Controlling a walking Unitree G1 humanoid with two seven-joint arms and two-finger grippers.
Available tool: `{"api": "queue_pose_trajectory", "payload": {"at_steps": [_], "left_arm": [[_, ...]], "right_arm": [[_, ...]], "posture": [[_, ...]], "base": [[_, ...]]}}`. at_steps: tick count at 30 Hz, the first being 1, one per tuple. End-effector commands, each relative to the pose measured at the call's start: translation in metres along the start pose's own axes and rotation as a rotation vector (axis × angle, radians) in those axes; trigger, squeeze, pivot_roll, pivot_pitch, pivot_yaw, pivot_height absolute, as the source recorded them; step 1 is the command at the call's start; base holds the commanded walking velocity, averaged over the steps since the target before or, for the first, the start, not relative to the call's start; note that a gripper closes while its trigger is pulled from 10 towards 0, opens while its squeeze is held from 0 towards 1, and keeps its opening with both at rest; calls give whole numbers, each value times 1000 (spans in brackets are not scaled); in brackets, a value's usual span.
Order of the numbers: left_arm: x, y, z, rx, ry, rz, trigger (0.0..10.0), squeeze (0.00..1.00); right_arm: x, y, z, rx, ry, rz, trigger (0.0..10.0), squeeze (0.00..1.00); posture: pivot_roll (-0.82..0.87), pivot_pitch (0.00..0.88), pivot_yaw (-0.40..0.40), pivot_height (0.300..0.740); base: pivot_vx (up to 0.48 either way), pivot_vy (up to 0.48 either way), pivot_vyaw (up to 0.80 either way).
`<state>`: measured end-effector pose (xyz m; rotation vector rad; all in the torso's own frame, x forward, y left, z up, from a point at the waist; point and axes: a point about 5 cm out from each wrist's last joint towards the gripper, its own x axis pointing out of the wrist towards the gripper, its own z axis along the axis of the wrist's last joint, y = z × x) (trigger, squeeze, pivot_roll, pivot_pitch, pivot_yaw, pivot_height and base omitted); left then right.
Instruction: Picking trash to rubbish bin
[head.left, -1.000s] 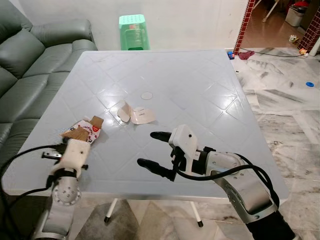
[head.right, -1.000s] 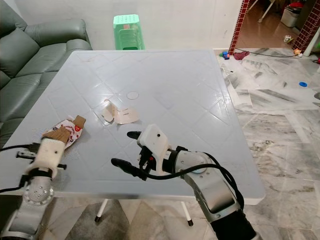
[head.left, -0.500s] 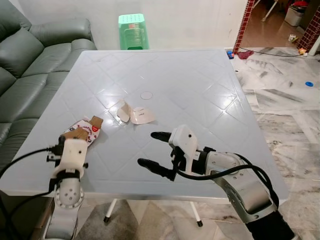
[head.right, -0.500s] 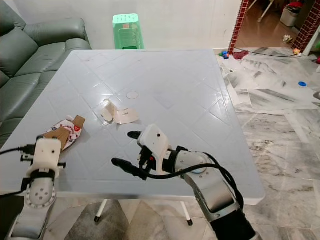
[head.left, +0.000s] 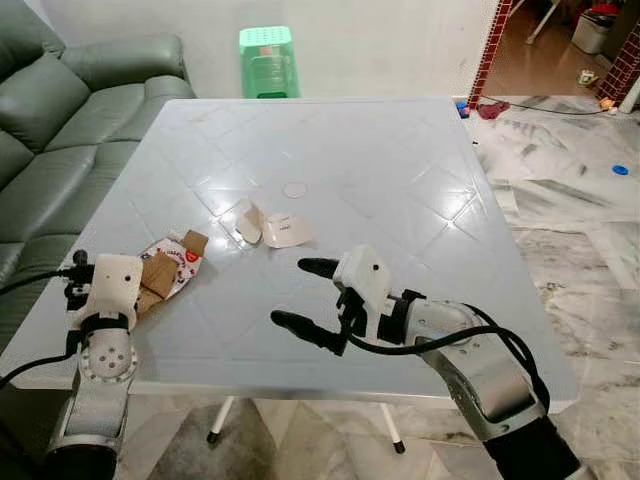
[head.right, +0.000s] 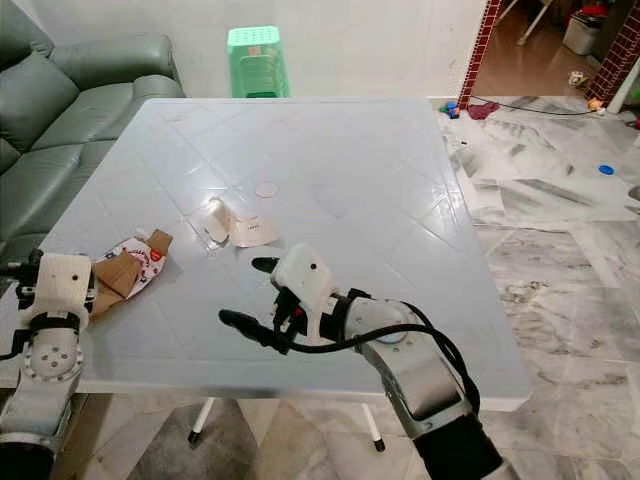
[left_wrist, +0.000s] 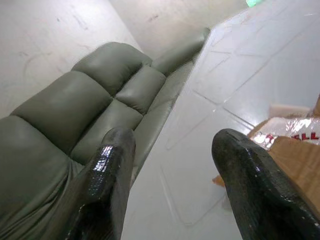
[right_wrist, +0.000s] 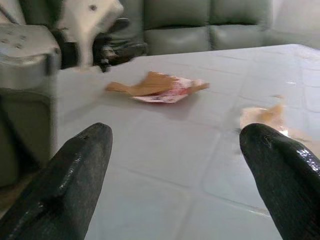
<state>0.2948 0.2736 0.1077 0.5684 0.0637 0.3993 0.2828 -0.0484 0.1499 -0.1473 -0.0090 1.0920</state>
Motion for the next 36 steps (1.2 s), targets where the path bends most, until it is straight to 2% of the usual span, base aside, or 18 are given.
{"api": "queue_pose_trajectory", "payload": {"at_steps": [1,4,5,7,8,9,11,17,22,23,24,25,28,33,36], "left_arm": [[6,-4,-8,31,60,-51,10000,1000],[8,-11,-16,47,109,-111,10000,1000],[9,-20,-23,38,159,-181,10000,1000],[9,-22,-24,31,169,-195,10000,1000],[10,-26,-26,68,179,-229,10000,1000],[10,-26,-26,68,179,-229,10000,1000],[12,-31,-26,94,184,-296,10000,1000],[18,-34,-20,115,132,-325,10000,1000],[12,-42,-22,145,105,-376,10000,1000],[7,-48,-23,142,89,-410,10000,286],[4,-51,-23,140,77,-429,10000,90],[1,-54,-24,138,66,-447,10000,0],[-5,-58,-24,138,53,-466,10000,0],[-24,-61,-22,110,-7,-501,10000,0],[-44,-60,-19,97,-41,-514,10000,0]], "right_arm": [[3,-10,6,-24,-25,-63,10000,0],[4,-12,7,-26,-28,-83,10000,0],[4,-13,7,-28,-27,-88,10000,0],[3,-13,7,-28,-27,-88,10000,0],[3,-13,6,-24,-27,-92,10000,0],[3,-13,6,-24,-27,-92,10000,0],[1,-12,5,-25,-27,-97,10000,0],[0,-13,3,-23,-27,-116,10000,0],[0,-13,3,-22,-28,-118,10000,0],[0,-13,3,-22,-29,-117,10000,0],[0,-14,3,-23,-30,-117,10000,0],[0,-14,3,-23,-29,-116,10000,0],[0,-15,3,-26,-28,-115,10000,0],[-3,-19,3,-31,-23,-120,10000,0],[-3,-20,2,-33,-20,-120,10000,0]], "posture": [[14,31,8,740],[10,32,9,740],[7,34,10,740],[7,34,10,740],[4,35,12,740],[4,35,12,740],[-4,39,18,740],[-6,41,21,740],[-1,45,24,740],[1,44,23,740],[2,43,21,740],[2,44,21,740],[4,43,19,740],[17,46,16,740],[35,47,14,740]], "base": [[0,0,0],[0,0,0],[0,0,0],[0,0,0],[0,0,0],[0,0,0],[0,0,0],[0,0,0],[0,0,0],[0,0,0],[0,0,0],[0,0,0],[0,0,0],[0,0,0],[0,0,0]]}}
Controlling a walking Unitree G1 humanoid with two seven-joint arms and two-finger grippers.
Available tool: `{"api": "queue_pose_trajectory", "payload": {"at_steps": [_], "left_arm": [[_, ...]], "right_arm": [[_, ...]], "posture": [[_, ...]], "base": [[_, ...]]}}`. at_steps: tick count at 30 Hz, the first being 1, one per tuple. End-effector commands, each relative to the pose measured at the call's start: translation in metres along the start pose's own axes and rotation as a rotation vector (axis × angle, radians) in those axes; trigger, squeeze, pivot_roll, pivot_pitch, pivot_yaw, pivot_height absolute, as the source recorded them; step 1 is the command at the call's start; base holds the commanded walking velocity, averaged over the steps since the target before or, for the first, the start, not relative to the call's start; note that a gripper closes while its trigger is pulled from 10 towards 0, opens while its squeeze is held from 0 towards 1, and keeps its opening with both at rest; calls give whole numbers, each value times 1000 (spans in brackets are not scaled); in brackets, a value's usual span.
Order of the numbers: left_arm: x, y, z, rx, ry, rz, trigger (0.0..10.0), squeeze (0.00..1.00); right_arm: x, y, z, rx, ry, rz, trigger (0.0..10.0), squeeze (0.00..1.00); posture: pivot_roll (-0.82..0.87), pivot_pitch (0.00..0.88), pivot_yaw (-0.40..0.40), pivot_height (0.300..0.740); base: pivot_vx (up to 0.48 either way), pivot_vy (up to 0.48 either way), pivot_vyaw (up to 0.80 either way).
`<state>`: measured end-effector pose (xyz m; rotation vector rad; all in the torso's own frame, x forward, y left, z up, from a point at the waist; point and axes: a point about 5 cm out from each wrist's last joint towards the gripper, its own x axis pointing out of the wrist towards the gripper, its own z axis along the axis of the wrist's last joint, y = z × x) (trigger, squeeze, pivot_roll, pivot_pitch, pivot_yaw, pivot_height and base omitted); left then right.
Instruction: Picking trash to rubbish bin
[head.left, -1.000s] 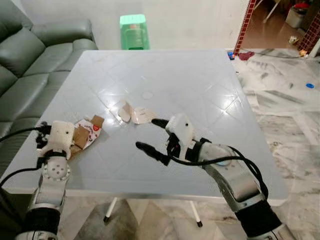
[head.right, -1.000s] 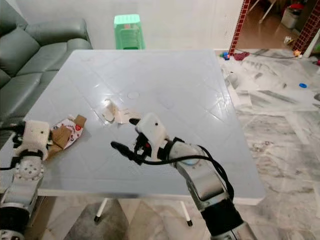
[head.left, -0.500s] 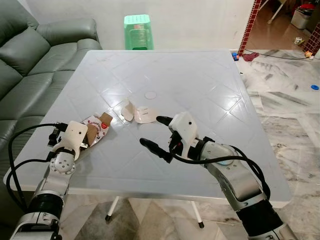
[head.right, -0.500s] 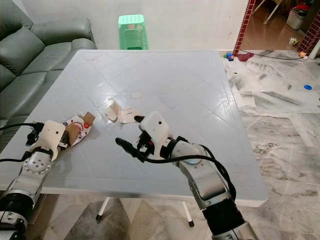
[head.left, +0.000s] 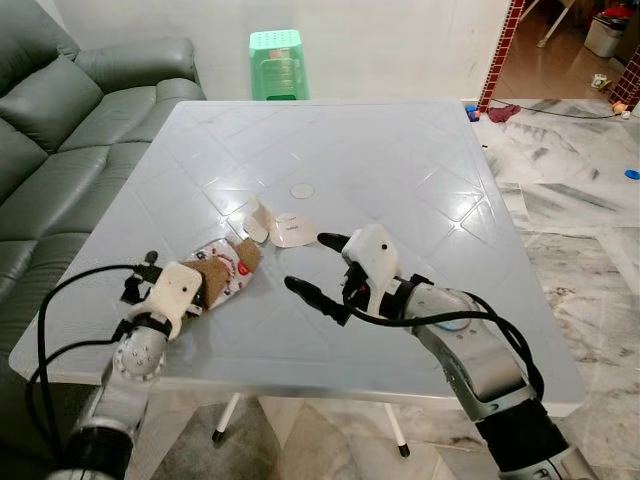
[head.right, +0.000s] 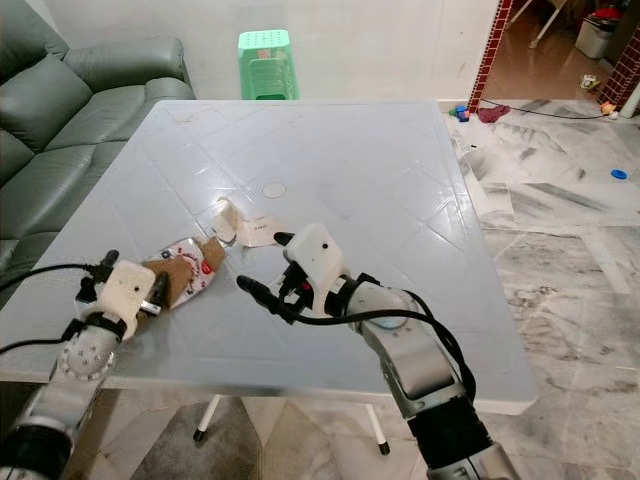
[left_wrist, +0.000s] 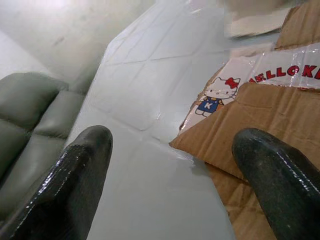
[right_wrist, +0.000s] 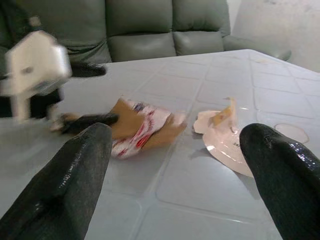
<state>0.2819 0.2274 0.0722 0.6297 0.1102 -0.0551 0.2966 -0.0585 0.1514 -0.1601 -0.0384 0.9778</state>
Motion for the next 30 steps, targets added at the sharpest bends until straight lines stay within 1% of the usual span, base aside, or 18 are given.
{"api": "queue_pose_trajectory", "payload": {"at_steps": [1,2,3,5,9,11,12,14,17,18,19,22,25,27,29,30], "left_arm": [[-8,-15,-9,5,52,-80,10000,0],[-10,-15,-8,4,51,-80,10000,0],[-17,-17,-6,1,46,-85,10000,0],[-25,-19,-5,-8,43,-78,10000,0],[-28,-15,-3,-7,40,-42,10000,0],[-25,-12,3,-10,24,-22,10000,0],[-23,-12,5,-10,20,-26,10000,0],[-16,-12,10,-16,7,-29,10000,0],[-13,-14,15,-26,-8,-41,10000,0],[-10,-16,21,-39,-33,-60,10000,0],[-6,-20,30,-52,-70,-80,10000,0],[-3,-24,41,-80,-114,-110,10000,0],[1,-29,51,-68,-142,-136,10000,0],[4,-30,54,-59,-151,-143,10000,0],[5,-31,57,-58,-160,-152,10000,0],[5,-31,57,-58,-160,-152,10000,0]], "right_arm": [[0,-3,3,-10,-10,-5,10000,0],[0,-3,3,-10,-10,-5,10000,0],[0,-3,3,-10,-10,-2,10000,0],[1,-3,2,-11,-10,0,10000,0],[3,-4,2,-11,-12,4,10000,0],[6,-5,3,-3,-17,8,10000,0],[7,-6,4,26,-28,7,10000,0],[10,-10,5,137,-52,10,10000,0],[11,-13,4,204,-55,9,10000,0],[12,-15,3,233,-54,7,10000,0],[13,-18,0,271,-45,8,10000,0],[16,-20,-4,300,-31,5,10000,0],[21,-23,-7,297,-5,-20,10000,0],[23,-27,-10,288,26,-48,10000,0],[25,-32,-15,243,88,-101,10000,0],[25,-32,-15,243,88,-101,10000,0]], "posture": [[35,47,14,740],[37,47,14,740],[43,47,13,740],[51,45,11,740],[57,43,6,740],[56,38,5,740],[55,39,4,740],[47,47,6,740],[48,50,7,740],[48,53,8,740],[51,52,12,740],[54,52,18,740],[58,56,27,740],[59,58,30,740],[59,59,34,740],[59,59,34,740]], "base": [[0,0,0],[0,0,0],[0,0,0],[0,0,0],[0,0,0],[0,0,0],[0,0,0],[0,0,0],[0,0,0],[0,0,0],[0,0,0],[0,0,0],[0,0,0],[0,0,0],[0,0,0],[0,0,0]]}}
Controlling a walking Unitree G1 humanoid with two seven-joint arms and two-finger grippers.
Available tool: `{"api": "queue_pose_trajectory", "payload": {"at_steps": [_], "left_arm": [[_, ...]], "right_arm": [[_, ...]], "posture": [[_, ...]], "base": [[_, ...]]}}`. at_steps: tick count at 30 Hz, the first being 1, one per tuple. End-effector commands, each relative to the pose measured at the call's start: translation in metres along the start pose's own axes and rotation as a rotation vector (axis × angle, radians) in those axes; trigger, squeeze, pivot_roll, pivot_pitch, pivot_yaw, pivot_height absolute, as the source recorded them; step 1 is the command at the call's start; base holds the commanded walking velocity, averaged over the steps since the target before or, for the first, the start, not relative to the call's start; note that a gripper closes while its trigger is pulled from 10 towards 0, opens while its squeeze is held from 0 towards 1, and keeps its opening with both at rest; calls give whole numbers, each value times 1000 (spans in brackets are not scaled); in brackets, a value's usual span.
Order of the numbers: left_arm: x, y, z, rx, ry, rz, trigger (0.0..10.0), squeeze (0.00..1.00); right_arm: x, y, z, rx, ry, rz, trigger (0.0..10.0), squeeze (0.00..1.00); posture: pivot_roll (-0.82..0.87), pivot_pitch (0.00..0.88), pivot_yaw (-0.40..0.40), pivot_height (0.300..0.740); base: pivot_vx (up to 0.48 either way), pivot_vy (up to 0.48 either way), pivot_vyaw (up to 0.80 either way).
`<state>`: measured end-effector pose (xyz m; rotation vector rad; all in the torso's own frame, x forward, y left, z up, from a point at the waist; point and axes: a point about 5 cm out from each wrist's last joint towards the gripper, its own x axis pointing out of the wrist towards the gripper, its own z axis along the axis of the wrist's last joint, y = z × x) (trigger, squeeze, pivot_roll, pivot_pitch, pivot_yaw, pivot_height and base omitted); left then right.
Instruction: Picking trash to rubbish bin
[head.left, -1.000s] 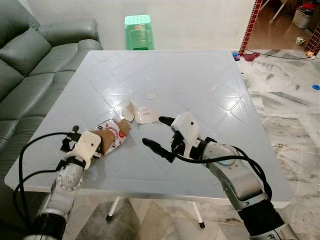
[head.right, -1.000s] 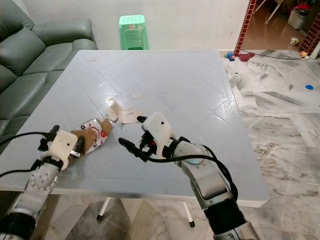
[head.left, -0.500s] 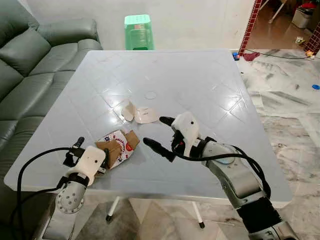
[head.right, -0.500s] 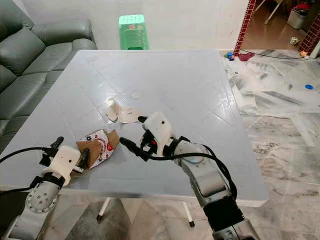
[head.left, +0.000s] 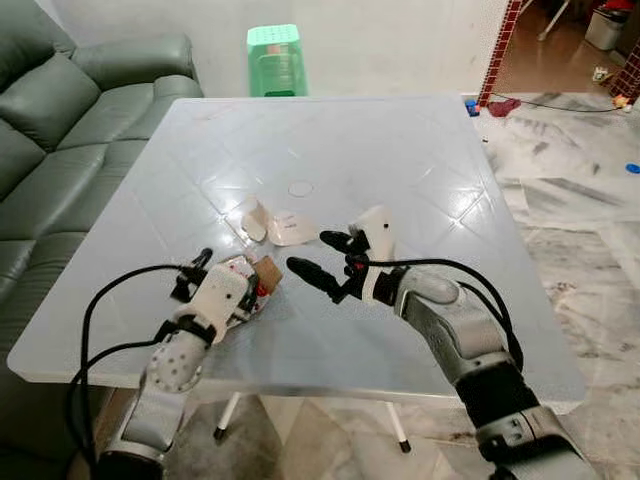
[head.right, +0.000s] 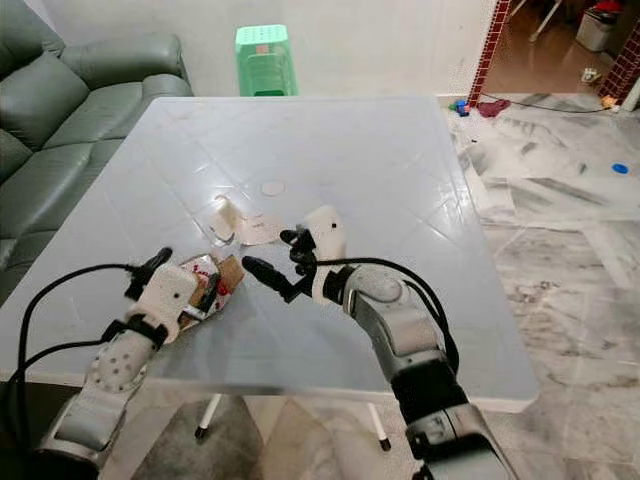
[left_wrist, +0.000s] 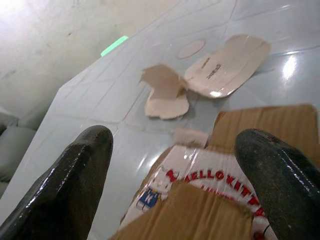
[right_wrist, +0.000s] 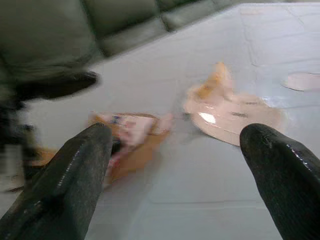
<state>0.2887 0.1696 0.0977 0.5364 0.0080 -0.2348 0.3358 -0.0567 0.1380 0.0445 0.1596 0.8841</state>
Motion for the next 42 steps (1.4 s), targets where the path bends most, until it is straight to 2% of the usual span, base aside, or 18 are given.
{"api": "queue_pose_trajectory", "payload": {"at_steps": [1,7,11,12,14,15,17,18,21,22,23,28,37,41,42], "left_arm": [[1,1,2,20,-6,-19,10000,0],[-1,-6,6,-17,-34,-58,10000,0],[0,-2,13,14,-52,-24,10000,0],[2,7,15,25,-56,29,10000,0],[3,17,15,39,-55,76,10000,0],[3,17,15,39,-55,76,10000,0],[4,30,13,55,-49,123,10000,0],[3,39,13,71,-40,161,10000,0],[2,52,8,98,2,218,10000,0],[2,55,6,97,11,227,10000,0],[1,57,5,99,21,230,10000,0],[-1,59,-6,111,73,208,10000,0],[0,49,-12,105,98,168,10000,0],[2,43,-12,96,90,135,10000,0],[3,41,-11,93,85,126,10000,0]], "right_arm": [[3,-4,1,-33,25,-38,10000,0],[6,-11,-18,-12,152,-89,10000,0],[9,-12,-17,-3,146,-93,10000,0],[11,-12,-17,-4,146,-97,10000,0],[12,-12,-17,-3,145,-100,10000,0],[12,-12,-17,-3,145,-100,10000,0],[15,-10,-17,-2,141,-102,10000,0],[16,-9,-16,7,125,-101,10000,0],[19,-7,-14,37,94,-95,10000,0],[20,-6,-14,43,87,-90,10000,843],[20,-5,-14,48,82,-88,10000,1000],[25,-1,-13,51,75,-80,10000,1000],[36,7,-8,82,57,-53,10000,1000],[39,8,-13,110,93,-76,10000,1000],[39,6,-15,125,111,-98,10000,408]], "posture": [[59,63,38,740],[65,57,37,740],[68,53,41,740],[71,51,44,740],[73,49,44,740],[73,49,44,740],[72,51,53,740],[74,51,59,740],[78,51,65,740],[81,51,68,740],[82,51,69,740],[87,50,68,740],[95,50,66,740],[95,49,69,740],[95,49,69,740]], "base": [[0,0,0],[0,0,0],[0,0,0],[0,0,0],[0,0,0],[0,0,0],[0,0,0],[0,0,0],[0,0,0],[0,0,0],[0,0,0],[0,0,0],[0,0,0],[0,0,0],[0,0,0]]}}
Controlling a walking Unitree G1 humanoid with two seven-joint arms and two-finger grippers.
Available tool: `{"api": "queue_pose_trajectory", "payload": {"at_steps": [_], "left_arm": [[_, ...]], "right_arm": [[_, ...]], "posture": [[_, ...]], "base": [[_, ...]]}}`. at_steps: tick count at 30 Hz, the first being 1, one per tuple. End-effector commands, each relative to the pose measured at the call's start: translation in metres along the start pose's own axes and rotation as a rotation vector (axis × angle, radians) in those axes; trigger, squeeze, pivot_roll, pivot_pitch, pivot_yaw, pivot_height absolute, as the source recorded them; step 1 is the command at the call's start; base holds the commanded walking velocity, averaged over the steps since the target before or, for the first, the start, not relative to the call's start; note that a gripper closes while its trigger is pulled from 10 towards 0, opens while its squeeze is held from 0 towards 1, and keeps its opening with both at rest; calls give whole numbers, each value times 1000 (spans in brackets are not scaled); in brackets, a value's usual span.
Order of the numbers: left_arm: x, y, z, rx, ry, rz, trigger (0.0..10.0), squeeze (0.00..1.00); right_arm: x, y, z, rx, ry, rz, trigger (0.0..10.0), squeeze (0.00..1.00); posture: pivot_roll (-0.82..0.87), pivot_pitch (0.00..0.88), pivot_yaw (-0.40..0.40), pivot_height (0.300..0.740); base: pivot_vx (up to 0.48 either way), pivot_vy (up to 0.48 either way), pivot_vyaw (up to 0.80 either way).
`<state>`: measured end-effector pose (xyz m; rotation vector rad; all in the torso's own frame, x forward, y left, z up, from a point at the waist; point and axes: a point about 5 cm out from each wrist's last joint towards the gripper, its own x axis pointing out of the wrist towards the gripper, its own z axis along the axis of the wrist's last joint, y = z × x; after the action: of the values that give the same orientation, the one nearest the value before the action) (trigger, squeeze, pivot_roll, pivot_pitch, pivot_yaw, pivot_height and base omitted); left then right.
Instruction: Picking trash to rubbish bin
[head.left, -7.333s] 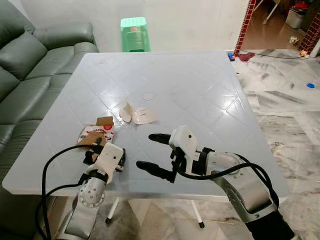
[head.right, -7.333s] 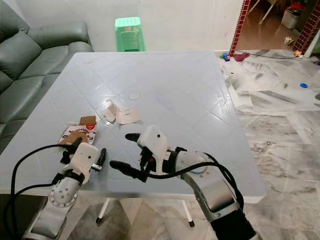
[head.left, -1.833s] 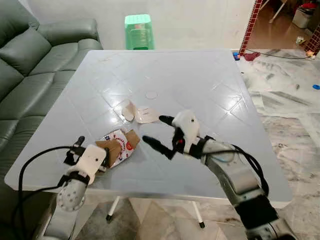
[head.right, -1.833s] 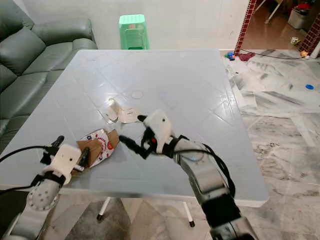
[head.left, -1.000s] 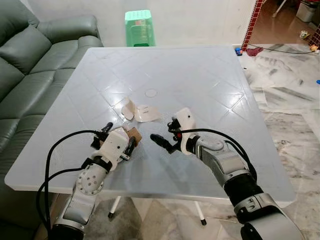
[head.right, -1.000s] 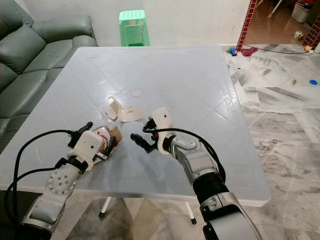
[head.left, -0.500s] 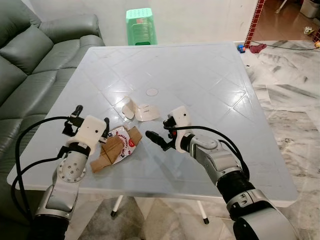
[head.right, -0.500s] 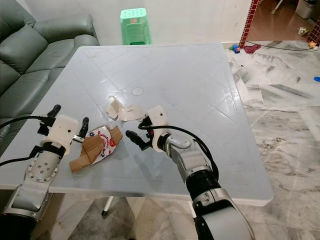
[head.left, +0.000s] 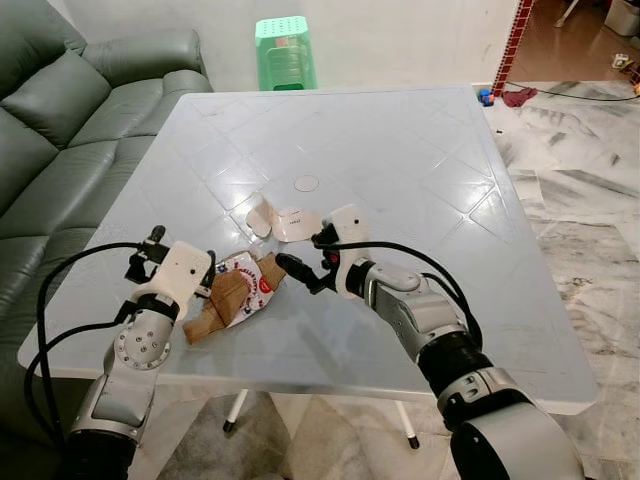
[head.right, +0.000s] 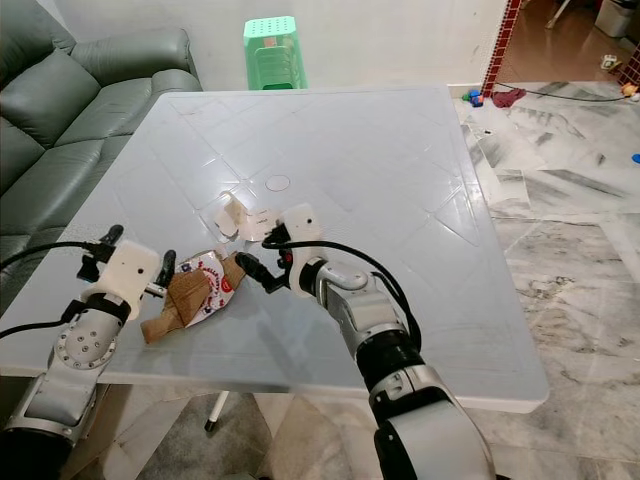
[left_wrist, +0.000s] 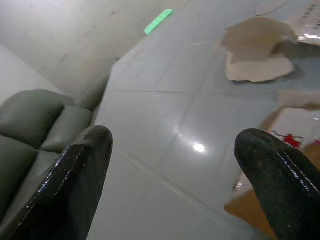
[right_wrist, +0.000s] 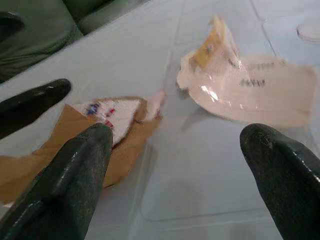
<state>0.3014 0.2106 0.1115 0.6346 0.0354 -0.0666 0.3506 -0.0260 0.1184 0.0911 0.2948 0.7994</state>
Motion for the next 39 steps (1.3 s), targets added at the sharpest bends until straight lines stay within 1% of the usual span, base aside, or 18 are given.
{"api": "queue_pose_trajectory", "payload": {"at_steps": [1,5,8,14,19,24,26,29,39], "left_arm": [[1,-6,1,1,-6,-34,10000,0],[3,-8,4,2,-17,-46,10000,0],[6,-11,9,-5,-37,-63,10000,0],[8,-14,12,-10,-45,-71,10000,0],[8,-17,13,-14,-52,-78,10000,0],[9,-16,13,-14,-57,-80,10000,0],[9,-16,13,-13,-58,-80,10000,0],[9,-16,13,-14,-58,-80,10000,0],[9,-17,13,-19,-58,-80,10000,0]], "right_arm": [[3,-1,0,46,18,-35,10000,0],[4,0,1,64,18,-30,10000,0],[6,3,-4,62,49,-21,10000,0],[10,10,-1,79,38,21,10000,0],[12,15,3,52,41,76,10000,0],[11,19,-2,41,79,121,10000,0],[11,21,-8,32,109,130,10000,0],[11,22,-12,27,125,134,10000,0],[17,31,-12,44,120,152,10000,0]], "posture": [[95,49,69,740],[97,49,79,740],[98,46,77,740],[100,42,76,740],[100,36,78,740],[100,36,79,740],[100,36,80,740],[100,39,81,740],[100,41,86,740]], "base": [[0,0,0],[0,0,0],[0,0,0],[0,0,0],[0,0,0],[0,0,0],[0,0,0],[0,0,0],[0,0,0]]}}
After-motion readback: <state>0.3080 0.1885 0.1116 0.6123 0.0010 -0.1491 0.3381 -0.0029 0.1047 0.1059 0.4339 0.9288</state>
